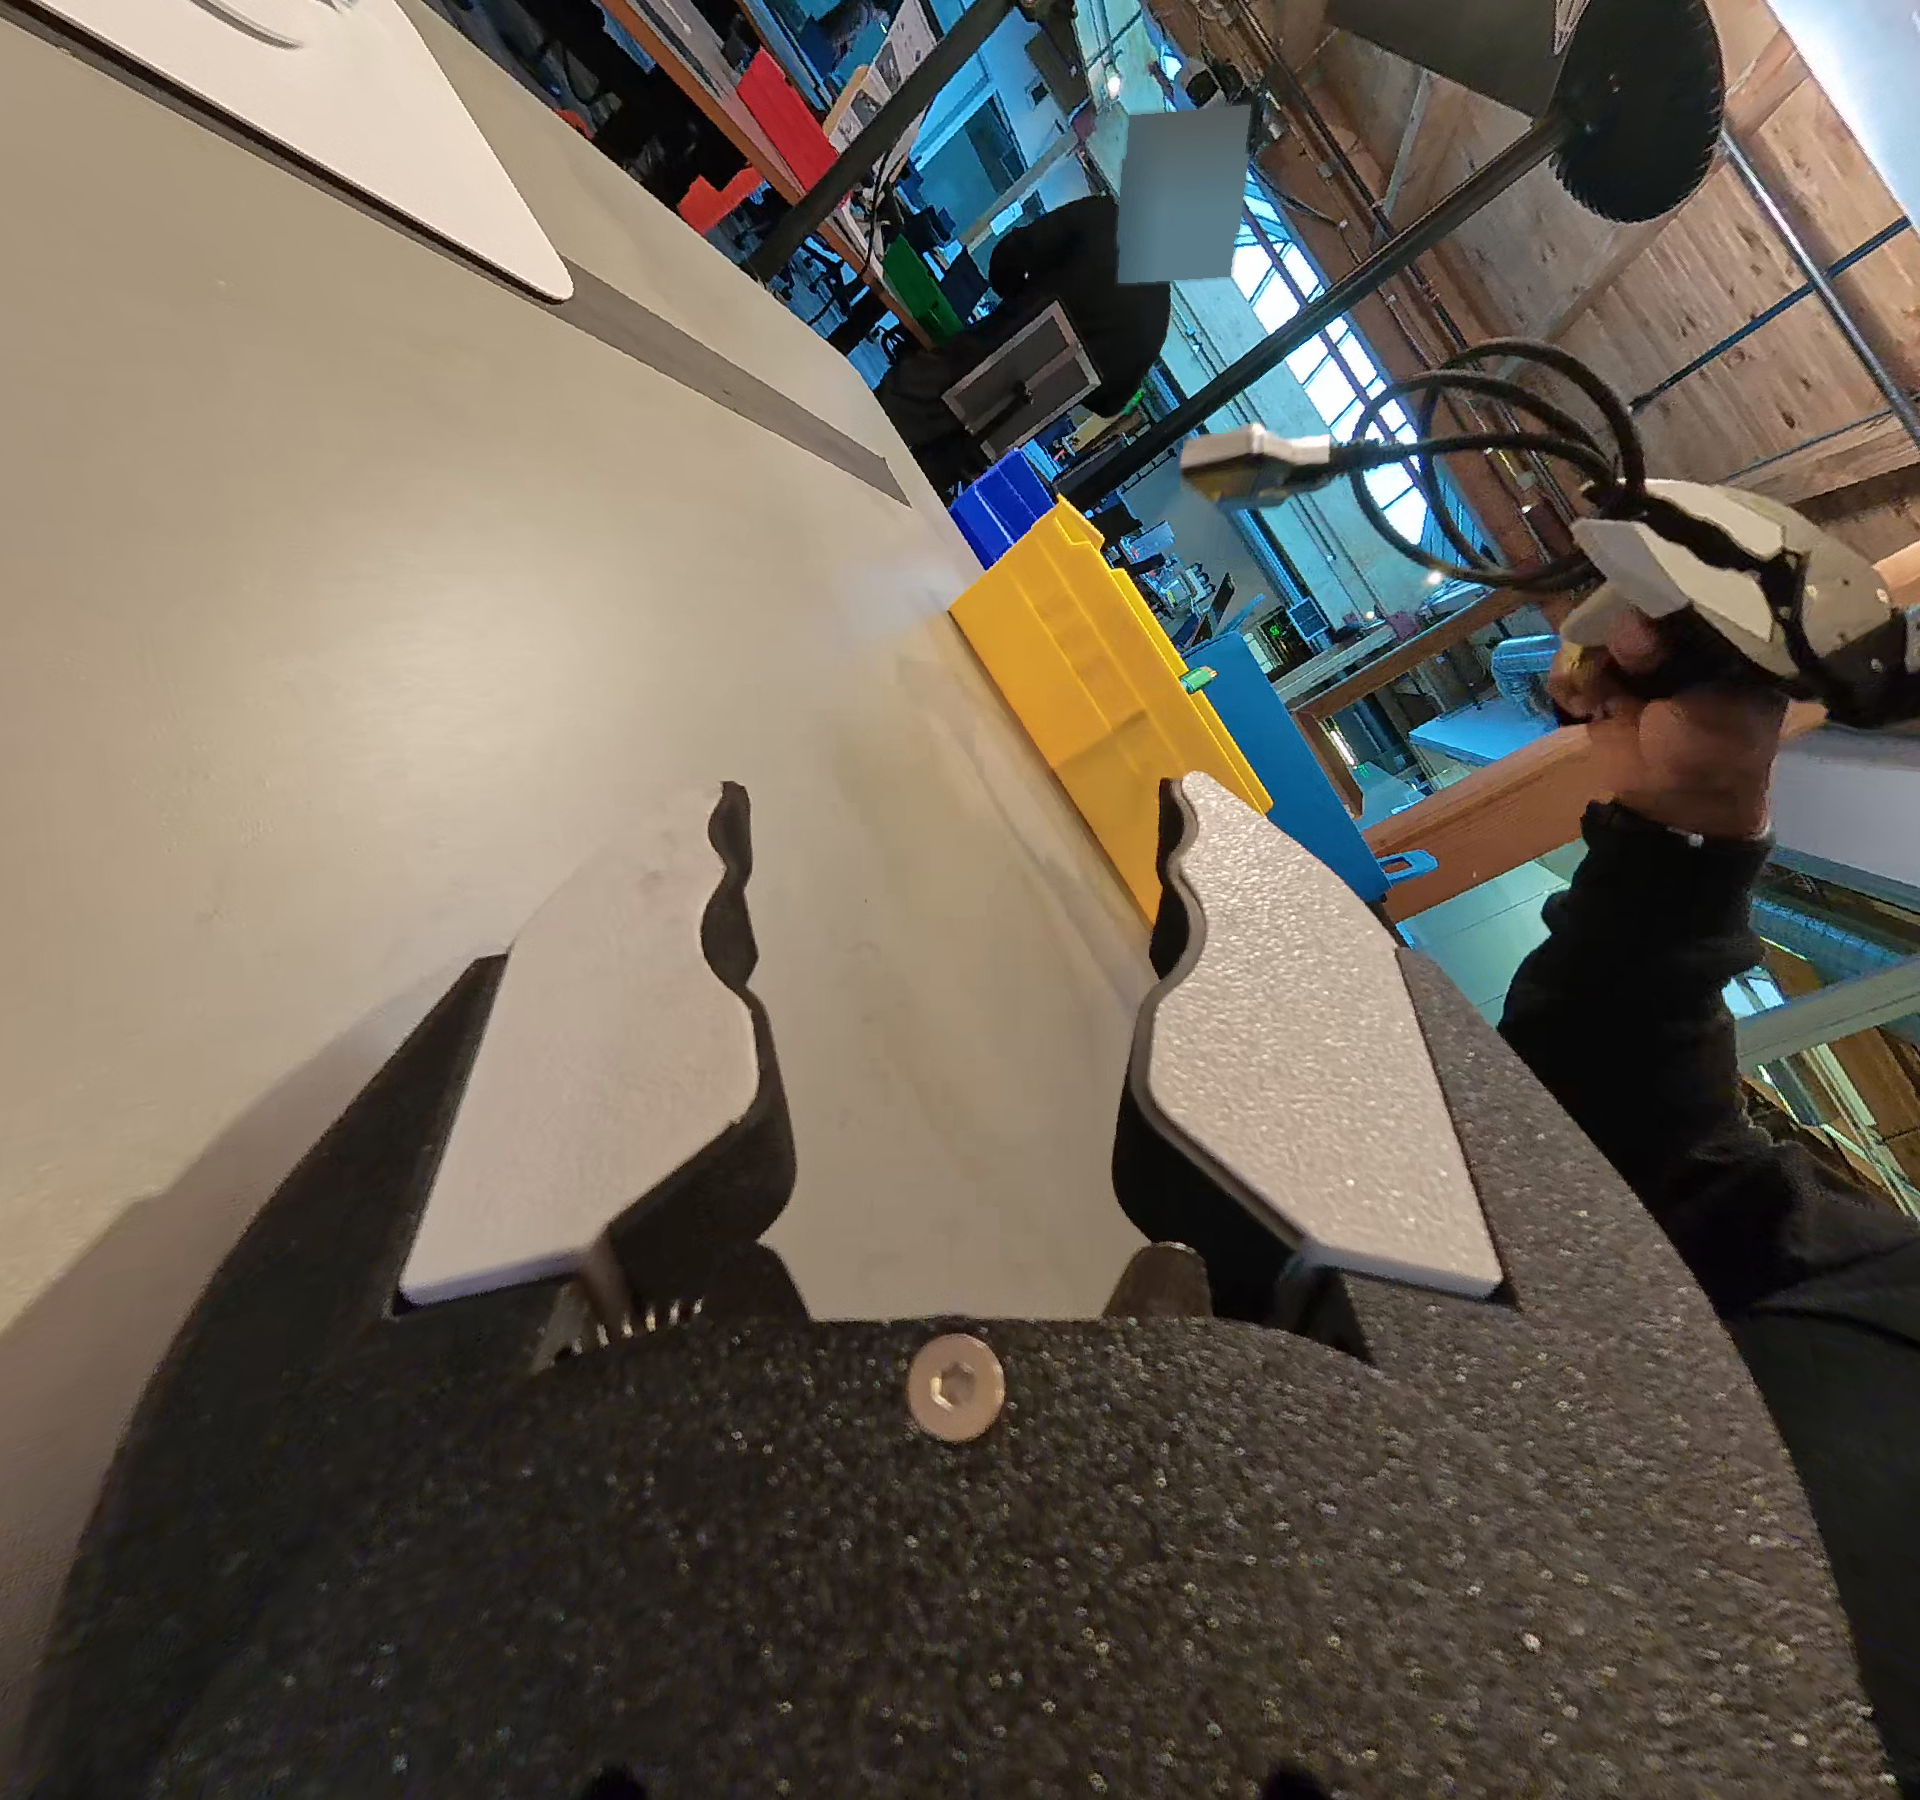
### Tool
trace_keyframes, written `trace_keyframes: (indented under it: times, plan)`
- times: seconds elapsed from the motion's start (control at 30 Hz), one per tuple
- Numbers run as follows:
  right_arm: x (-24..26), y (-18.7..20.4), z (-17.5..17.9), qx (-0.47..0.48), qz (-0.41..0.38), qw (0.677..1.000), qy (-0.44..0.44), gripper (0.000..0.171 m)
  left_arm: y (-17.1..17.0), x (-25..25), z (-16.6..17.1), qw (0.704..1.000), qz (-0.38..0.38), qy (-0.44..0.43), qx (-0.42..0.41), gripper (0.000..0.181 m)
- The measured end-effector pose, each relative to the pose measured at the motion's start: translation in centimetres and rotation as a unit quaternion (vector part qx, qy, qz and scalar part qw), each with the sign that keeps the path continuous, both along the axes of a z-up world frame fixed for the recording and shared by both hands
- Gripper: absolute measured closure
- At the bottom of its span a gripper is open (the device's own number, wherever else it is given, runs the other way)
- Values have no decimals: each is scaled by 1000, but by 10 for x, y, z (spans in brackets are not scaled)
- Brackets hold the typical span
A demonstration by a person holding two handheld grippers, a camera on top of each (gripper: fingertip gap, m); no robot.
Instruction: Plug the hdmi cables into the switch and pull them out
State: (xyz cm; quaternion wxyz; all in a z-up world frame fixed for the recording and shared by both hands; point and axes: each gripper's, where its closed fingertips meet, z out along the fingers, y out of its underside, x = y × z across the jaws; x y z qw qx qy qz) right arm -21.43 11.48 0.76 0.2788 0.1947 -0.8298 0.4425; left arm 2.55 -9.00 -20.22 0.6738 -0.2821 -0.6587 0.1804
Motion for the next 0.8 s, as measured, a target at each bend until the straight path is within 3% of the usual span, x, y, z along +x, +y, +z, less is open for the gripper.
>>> trace_keyframes:
  times: [0.1, 0.2, 0.33, 0.43, 0.63, 0.8]
  plan:
    - [-54, 14, -4, 37, -62, 997, 28, 154, 2, -1, -1, 1000, -3, -3, 0, 106]
    - [-102, 24, -34, 105, -106, 988, 31, 154, 3, -1, -2, 1000, -5, -6, -2, 106]
    - [-142, 25, -91, 208, -105, 972, 30, 153, 4, -2, -3, 1000, -7, -9, -5, 106]
    - [-155, 15, -123, 231, -81, 970, 6, 153, 5, -2, -3, 1000, -8, -9, -5, 106]
    - [-165, -13, -128, 183, -63, 980, -41, 151, 4, -2, -3, 1000, -10, -8, -1, 106]
    - [-207, 4, -141, 220, -138, 966, -1, 143, 6, -2, -3, 1000, -15, -9, 0, 107]
